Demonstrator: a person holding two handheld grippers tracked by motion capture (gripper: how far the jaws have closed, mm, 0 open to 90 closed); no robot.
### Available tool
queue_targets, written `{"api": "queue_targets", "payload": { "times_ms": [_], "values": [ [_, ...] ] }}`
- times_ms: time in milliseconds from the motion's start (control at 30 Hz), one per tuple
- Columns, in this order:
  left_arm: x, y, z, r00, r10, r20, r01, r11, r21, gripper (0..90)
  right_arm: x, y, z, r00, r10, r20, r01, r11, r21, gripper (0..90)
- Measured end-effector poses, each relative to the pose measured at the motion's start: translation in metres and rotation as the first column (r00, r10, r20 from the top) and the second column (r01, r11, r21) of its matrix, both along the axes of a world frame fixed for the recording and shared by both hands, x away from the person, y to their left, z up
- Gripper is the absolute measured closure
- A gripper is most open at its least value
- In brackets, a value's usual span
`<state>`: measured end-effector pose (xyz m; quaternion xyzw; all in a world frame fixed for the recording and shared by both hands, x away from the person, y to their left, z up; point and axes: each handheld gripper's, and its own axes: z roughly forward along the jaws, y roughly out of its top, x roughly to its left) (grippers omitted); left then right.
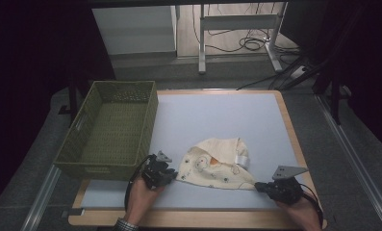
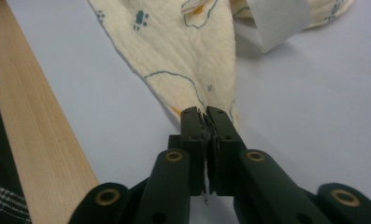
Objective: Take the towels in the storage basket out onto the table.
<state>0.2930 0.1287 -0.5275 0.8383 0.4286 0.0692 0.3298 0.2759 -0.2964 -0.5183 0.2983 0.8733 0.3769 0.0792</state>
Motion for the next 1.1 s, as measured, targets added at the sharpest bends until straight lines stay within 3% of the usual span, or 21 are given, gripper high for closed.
{"api": "queue_targets", "payload": {
  "times_ms": [33, 100, 133, 200, 300, 333, 367, 400, 433, 533, 567, 667, 733, 867, 967, 1000, 1033, 1100],
  "values": [
    [0.001, 0.001, 0.003, 0.9999, 0.013, 0.008, -0.014, 0.9996, 0.026, 63.8, 0.0, -0.001, 0.001, 1.0, -0.001, 0.002, 0.001, 1.0, 0.012, 82.3],
    [0.002, 0.001, 0.013, 0.9985, 0.007, 0.055, -0.009, 0.9991, 0.041, 58.8, 0.001, -0.003, 0.008, 0.9999, -0.01, 0.01, 0.01, 0.999, 0.036, 77.0],
    [0.006, -0.001, 0.023, 0.9983, -0.015, 0.057, 0.016, 0.9998, -0.009, 56.9, 0.003, -0.005, 0.015, 0.9996, -0.019, 0.023, 0.018, 0.999, 0.037, 75.3],
    [0.009, -0.006, 0.03, 0.9969, -0.03, 0.073, 0.03, 0.9995, -0.008, 54.6, 0.004, -0.005, 0.017, 0.9993, -0.024, 0.03, 0.023, 0.999, 0.035, 74.6],
    [0.015, -0.025, 0.042, 0.9911, -0.073, 0.111, 0.069, 0.9971, 0.033, 52.7, 0.01, -0.007, 0.022, 0.9986, -0.038, 0.036, 0.037, 0.999, 0.036, 72.6],
    [0.021, -0.042, 0.046, 0.9847, -0.128, 0.118, 0.128, 0.9917, 0.013, 52.2, 0.012, -0.009, 0.021, 0.9984, -0.045, 0.035, 0.043, 0.998, 0.049, 72.3],
    [0.021, -0.042, 0.046, 0.9847, -0.128, 0.118, 0.128, 0.9917, 0.013, 52.1, 0.012, -0.009, 0.021, 0.9984, -0.045, 0.035, 0.043, 0.998, 0.049, 72.3],
    [0.029, -0.059, 0.047, 0.9741, -0.189, 0.124, 0.192, 0.9814, -0.011, 52.1, 0.014, -0.01, 0.02, 0.9984, -0.05, 0.027, 0.048, 0.997, 0.058, 71.4],
    [0.029, -0.059, 0.047, 0.9741, -0.189, 0.124, 0.192, 0.9814, -0.011, 52.3, 0.014, -0.01, 0.02, 0.9984, -0.05, 0.027, 0.048, 0.997, 0.058, 71.4],
    [0.043, -0.082, 0.046, 0.9613, -0.25, 0.116, 0.256, 0.9659, -0.041, 52.8, 0.015, -0.012, 0.017, 0.9976, -0.062, 0.029, 0.06, 0.997, 0.052, 70.3],
    [0.048, -0.091, 0.045, 0.9541, -0.277, 0.114, 0.285, 0.9571, -0.055, 53.1, 0.015, -0.013, 0.017, 0.9975, -0.064, 0.03, 0.062, 0.997, 0.052, 69.8],
    [0.054, -0.11, 0.044, 0.9434, -0.312, 0.113, 0.318, 0.9472, -0.041, 53.2, 0.015, -0.018, 0.015, 0.9963, -0.077, 0.037, 0.075, 0.996, 0.042, 68.3],
    [0.058, -0.122, 0.042, 0.9318, -0.344, 0.115, 0.35, 0.9361, -0.035, 53.2, 0.015, -0.019, 0.015, 0.9961, -0.08, 0.037, 0.078, 0.996, 0.043, 68.1],
    [0.061, -0.144, 0.038, 0.9139, -0.389, 0.115, 0.39, 0.9206, 0.012, 51.2, 0.015, -0.02, 0.015, 0.9955, -0.085, 0.042, 0.083, 0.996, 0.044, 66.3],
    [0.063, -0.158, 0.032, 0.9048, -0.41, 0.117, 0.403, 0.912, 0.077, 51.3, 0.016, -0.019, 0.014, 0.9955, -0.085, 0.042, 0.083, 0.996, 0.043, 65.5],
    [0.063, -0.16, 0.031, 0.9059, -0.408, 0.114, 0.4, 0.9125, 0.087, 53.5, 0.016, -0.019, 0.014, 0.9955, -0.085, 0.041, 0.083, 0.996, 0.042, 65.3],
    [0.065, -0.162, 0.03, 0.9046, -0.411, 0.112, 0.402, 0.9103, 0.101, 60.3, 0.016, -0.019, 0.013, 0.9955, -0.085, 0.042, 0.083, 0.996, 0.041, 65.2],
    [0.069, -0.163, 0.031, 0.9074, -0.408, 0.102, 0.402, 0.9127, 0.075, 76.4, 0.017, -0.018, 0.013, 0.9954, -0.086, 0.042, 0.084, 0.996, 0.04, 64.8]
  ]
}}
